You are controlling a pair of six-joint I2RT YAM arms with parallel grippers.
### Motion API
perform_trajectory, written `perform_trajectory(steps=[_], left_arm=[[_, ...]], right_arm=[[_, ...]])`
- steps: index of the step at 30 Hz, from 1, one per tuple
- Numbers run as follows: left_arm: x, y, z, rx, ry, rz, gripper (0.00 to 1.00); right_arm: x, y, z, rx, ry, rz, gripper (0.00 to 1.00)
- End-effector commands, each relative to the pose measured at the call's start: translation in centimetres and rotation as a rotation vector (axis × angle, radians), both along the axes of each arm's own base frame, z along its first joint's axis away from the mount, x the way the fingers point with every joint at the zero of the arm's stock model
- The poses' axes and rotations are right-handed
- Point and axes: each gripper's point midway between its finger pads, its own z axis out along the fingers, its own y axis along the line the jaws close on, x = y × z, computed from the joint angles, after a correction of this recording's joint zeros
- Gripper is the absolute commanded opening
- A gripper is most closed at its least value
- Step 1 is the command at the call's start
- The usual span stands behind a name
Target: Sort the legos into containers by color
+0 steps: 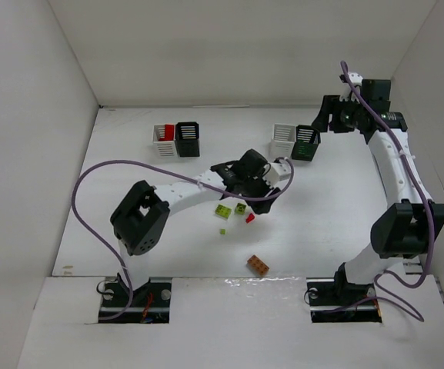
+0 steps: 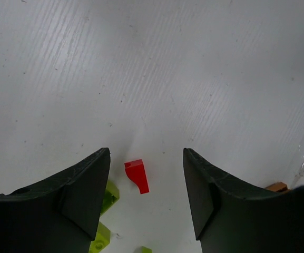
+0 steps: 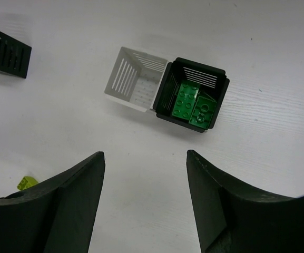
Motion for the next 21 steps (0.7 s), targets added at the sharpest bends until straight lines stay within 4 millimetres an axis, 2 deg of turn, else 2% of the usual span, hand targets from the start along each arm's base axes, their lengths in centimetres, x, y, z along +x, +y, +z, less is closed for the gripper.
perform_trajectory(steps=[1,2,7,9,13,14,16,21], left_arm=[[0.4,-0.8,0.9,0.027,-0.006,0.044,0.54],[0.4,-0.5,-0.4,0.06,0.008,0.05,0.54],[1.6,-0.3,-1.9,0.13,0.004,0.098,0.57],[1.4,0.3,-3.4,0.18,0.029,0.102,0.57],[1.7,0.9,-3.8,0.204,0.012,0.121,0.57],[1.6,1.3,-4.6,0.226,0.015,0.127,0.57],[1.6,1.6,-4.7,0.239,0.014,0.133,0.56],[0.8,2.8,-5.9,0.277,0.026,0.115,0.56]], right_arm=[[0.6,0.3,1.9,0.017,-0.049,0.019,0.69],[0.6,0.3,1.9,0.017,-0.049,0.019,0.69],[0.4,0.3,1.7,0.017,-0.039,0.019,0.69],[0.6,0.3,1.3,0.018,-0.03,0.019,0.69],[0.5,0.3,1.5,0.018,-0.03,0.019,0.69],[0.6,0.3,1.9,0.017,-0.039,0.019,0.69],[0.7,0.3,1.5,0.018,-0.03,0.019,0.69],[0.7,0.6,1.5,0.011,-0.033,0.033,0.69]])
